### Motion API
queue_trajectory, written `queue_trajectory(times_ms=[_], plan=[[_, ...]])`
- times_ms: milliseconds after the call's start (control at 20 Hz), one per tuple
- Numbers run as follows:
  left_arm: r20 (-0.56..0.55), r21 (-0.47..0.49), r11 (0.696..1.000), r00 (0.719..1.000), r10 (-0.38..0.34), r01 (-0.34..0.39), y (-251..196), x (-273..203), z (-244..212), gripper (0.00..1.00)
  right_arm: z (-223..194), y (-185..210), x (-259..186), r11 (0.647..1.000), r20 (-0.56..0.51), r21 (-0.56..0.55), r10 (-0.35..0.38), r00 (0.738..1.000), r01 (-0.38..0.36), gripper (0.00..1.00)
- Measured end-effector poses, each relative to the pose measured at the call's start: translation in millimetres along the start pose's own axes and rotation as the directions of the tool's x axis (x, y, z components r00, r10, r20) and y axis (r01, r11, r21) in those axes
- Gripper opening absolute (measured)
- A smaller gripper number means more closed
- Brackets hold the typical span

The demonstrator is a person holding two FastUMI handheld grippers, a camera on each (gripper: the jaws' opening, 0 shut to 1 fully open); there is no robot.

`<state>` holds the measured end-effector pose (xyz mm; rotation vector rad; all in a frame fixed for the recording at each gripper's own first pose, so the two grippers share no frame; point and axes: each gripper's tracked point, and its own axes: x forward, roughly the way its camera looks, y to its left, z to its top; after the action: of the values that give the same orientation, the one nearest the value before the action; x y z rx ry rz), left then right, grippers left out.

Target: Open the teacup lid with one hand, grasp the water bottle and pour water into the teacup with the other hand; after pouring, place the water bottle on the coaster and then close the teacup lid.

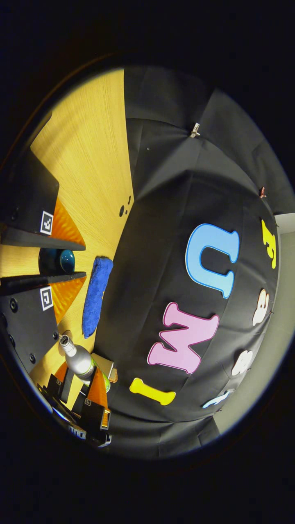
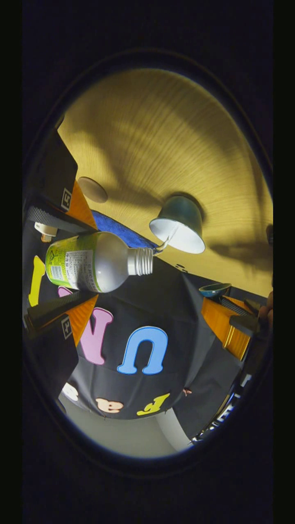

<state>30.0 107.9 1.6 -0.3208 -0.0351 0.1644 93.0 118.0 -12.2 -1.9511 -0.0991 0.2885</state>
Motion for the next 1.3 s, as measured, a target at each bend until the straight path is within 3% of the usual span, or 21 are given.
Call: queue_trajectory(times_ms=[500, 1300], plan=[[0.001, -0.019, 1.0, 1.0, 0.0, 0.0, 1.7, -0.4, 1.4, 0.31, -1.9, -9.4, 2.4, 0.989, 0.028, -0.145, -0.029, 0.999, 0.032, 0.77], [-0.001, -0.033, 0.999, 1.0, -0.004, 0.004, 1.9, -1.2, 2.8, 0.31, 12.9, -63.5, 2.2, 0.91, 0.139, -0.363, -0.159, 0.977, 0.2, 0.77]])
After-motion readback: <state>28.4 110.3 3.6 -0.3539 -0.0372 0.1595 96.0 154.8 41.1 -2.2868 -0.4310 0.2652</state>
